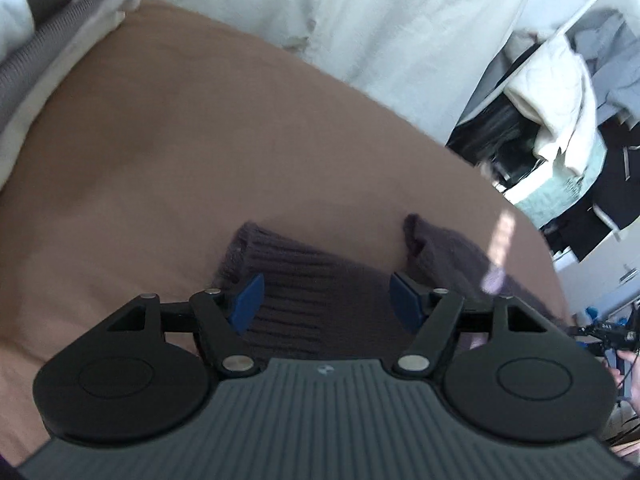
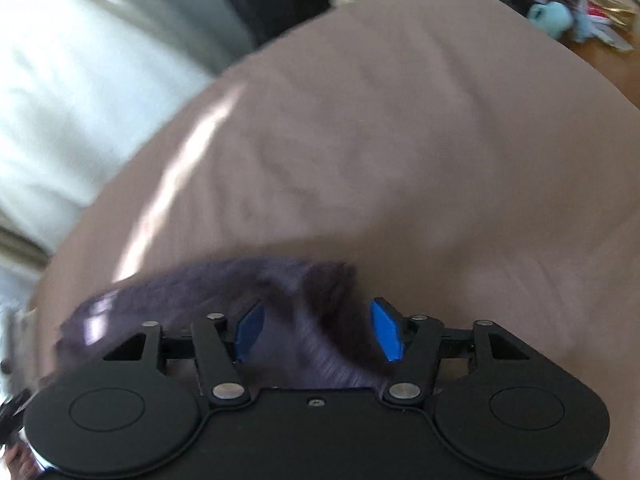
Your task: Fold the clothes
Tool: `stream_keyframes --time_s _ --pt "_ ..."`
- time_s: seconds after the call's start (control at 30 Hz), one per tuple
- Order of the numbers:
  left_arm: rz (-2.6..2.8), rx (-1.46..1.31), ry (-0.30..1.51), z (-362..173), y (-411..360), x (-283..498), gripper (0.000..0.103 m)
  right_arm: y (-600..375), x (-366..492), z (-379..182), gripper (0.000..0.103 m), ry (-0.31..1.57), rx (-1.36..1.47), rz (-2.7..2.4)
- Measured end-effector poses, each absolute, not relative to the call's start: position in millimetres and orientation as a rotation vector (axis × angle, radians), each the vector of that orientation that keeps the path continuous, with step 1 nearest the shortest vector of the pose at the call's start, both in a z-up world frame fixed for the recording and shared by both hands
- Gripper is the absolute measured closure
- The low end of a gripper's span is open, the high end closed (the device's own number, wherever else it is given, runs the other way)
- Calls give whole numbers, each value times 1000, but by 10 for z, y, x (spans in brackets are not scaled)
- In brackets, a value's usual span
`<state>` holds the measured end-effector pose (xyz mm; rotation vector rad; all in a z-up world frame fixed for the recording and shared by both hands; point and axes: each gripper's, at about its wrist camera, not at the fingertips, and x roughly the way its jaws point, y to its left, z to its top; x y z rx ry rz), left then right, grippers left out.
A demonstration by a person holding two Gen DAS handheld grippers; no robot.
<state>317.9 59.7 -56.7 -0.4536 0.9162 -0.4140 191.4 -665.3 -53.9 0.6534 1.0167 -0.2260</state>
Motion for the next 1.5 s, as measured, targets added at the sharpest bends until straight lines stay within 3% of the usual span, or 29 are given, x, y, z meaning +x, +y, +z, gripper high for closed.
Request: stream_keyframes --time_s 0.07,0.1,0.13,0.17,0.37,0.57,0.63,0.73,0.8,0.87,0.9,0.97,1.07,1.2,1.23,1.3,1.33,1.37,1.4,1.43,1.5 --pt "-428 -388 937 -554 441 3144 39 -6559 1960 -647 35 1025 630 -279" --pt "-466 -353 913 -520 373 3080 69 -6484 1930 -627 34 993 618 -303" --pt "-508 -326 878 -489 319 3003 98 -6401 1890 -590 43 954 596 -293" --pt "-542 -316 857 -446 268 2919 103 -6297 1852 -532 89 928 545 -258" --pt "-532 -263 718 -80 132 2562 103 -5874 1629 -52 92 802 182 -296" --pt "-372 -244 422 562 339 2467 103 -5711 1606 729 94 551 37 -362" --pt "-340 -249 436 591 377 2526 100 -5703 1618 809 93 499 13 -405" --pt "-377 -316 633 259 383 2785 93 -5808 1801 498 88 629 -31 -503" --pt "-387 -289 744 -33 306 2904 83 -5835 1892 225 86 728 -17 -491" --pt "-396 -250 846 -324 217 3009 60 -5810 1861 57 89 725 -10 -475" --pt "-400 -237 886 -447 194 3036 56 -5808 1843 5 93 728 -18 -479" --pt "-415 -238 908 -580 195 3059 55 -5893 1826 -54 98 755 -23 -490" --pt "-432 -279 896 -634 258 3114 39 -6059 1754 -30 98 756 -14 -512" --pt "-376 -302 898 -565 266 3289 36 -6255 1599 108 95 739 114 -515" --pt "-343 -295 880 -530 273 3316 34 -6282 1584 124 89 727 147 -500" --pt "-284 -280 844 -493 280 3342 21 -6286 1580 141 82 696 199 -446" --pt "-258 -267 846 -486 302 3339 18 -6241 1565 159 72 696 208 -410" --pt "-236 -245 877 -508 299 3343 15 -6187 1556 175 55 701 215 -372" --pt "-237 -215 925 -566 263 3357 15 -6123 1553 175 47 709 226 -332" --pt "-249 -183 976 -634 218 3373 15 -6052 1555 165 41 719 240 -292" --pt "-278 -124 961 -714 154 3296 12 -5897 1561 132 39 743 256 -219"
